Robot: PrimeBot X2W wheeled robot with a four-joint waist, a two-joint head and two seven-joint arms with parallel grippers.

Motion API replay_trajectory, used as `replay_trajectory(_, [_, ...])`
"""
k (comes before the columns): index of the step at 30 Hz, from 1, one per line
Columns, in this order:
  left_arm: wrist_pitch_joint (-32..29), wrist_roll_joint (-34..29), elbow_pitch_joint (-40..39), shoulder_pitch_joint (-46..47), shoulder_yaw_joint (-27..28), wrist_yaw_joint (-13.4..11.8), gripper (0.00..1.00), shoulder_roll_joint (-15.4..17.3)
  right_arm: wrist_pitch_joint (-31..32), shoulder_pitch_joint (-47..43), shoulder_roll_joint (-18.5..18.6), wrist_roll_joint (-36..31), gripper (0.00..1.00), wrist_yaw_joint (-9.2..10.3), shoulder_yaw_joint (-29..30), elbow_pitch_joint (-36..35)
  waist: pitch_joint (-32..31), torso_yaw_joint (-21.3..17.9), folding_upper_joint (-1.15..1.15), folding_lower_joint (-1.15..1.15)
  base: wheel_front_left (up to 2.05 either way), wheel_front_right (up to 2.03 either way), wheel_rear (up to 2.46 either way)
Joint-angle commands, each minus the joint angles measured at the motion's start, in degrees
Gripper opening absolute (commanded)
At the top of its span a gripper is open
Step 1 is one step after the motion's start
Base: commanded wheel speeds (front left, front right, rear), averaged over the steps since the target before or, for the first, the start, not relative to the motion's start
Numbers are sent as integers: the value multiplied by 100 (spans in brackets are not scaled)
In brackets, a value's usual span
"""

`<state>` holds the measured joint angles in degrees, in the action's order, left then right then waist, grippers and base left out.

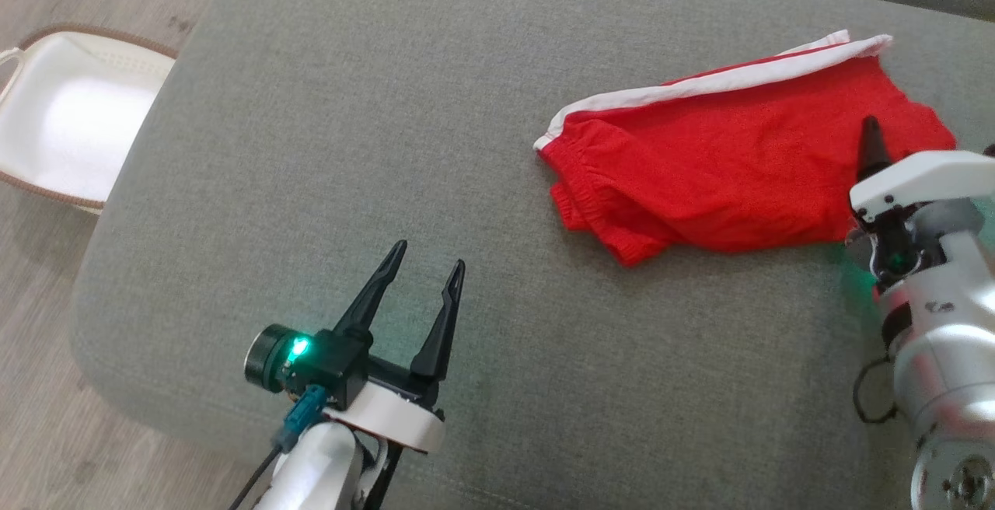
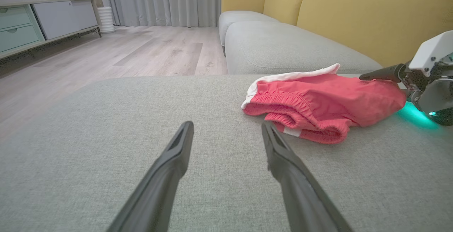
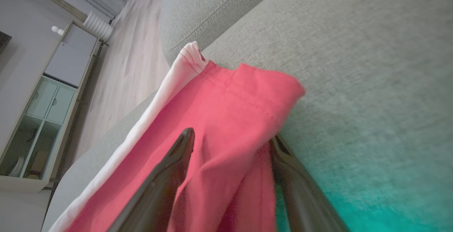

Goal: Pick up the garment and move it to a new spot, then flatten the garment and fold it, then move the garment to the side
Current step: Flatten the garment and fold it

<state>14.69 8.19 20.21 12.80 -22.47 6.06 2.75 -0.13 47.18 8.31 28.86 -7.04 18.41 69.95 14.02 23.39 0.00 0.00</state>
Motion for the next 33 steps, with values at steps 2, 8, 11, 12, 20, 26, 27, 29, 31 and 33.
replay_trajectory(2, [30, 66, -198, 216, 129, 3, 100, 19, 151, 134, -156, -118, 100, -45, -116, 162, 88, 69, 0, 0, 0, 0, 0])
replay_trajectory(8, [30, -27, -259, 333, -19, -87, 100, 15, 377, 407, -71, -227, 100, -45, -96, 287, 234, 129, 0, 0, 0, 0, 0])
replay_trajectory(11, [30, 27, -285, 377, -63, -124, 100, 14, 412, 488, -19, -340, 0, -45, -110, 325, 279, 127, 0, 0, 0, 0, 0])
replay_trajectory(12, [30, 0, -269, 394, -76, -152, 100, 14, 367, 507, -7, -364, 0, -45, -92, 334, 282, 125, 0, 0, 0, 0, 0])
replay_trajectory(20, [30, -114, -169, 393, -48, -358, 100, 13, -117, 505, -147, -337, 0, -45, -164, 191, 91, -29, 0, 0, 0, 0, 0])
replay_trajectory(26, [30, -167, -154, 309, 18, -348, 100, 20, -523, 225, -219, -124, 0, -45, -233, -74, -131, -282, 0, 0, 0, 0, 0])
replay_trajectory(27, [30, -176, -152, 288, 28, -341, 100, 25, -583, 146, -233, -76, 0, -45, -259, -130, -183, -345, 0, 0, 0, 0, 0])
replay_trajectory(29, [30, -195, -140, 238, 51, -329, 100, 43, -706, -26, -262, 31, 0, -45, -304, -252, -288, -482, 0, 0, 0, 0, 0])
replay_trajectory(31, [30, -214, -128, 178, 73, -323, 100, 63, -825, -217, -286, 138, 0, -45, -344, -366, -407, -632, 0, 0, 0, 0, 0])
replay_trajectory(33, [30, -222, -119, 109, 89, -316, 100, 75, -921, -428, -309, 222, 0, -45, -404, -472, -526, -774, 0, 0, 0, 0, 0])
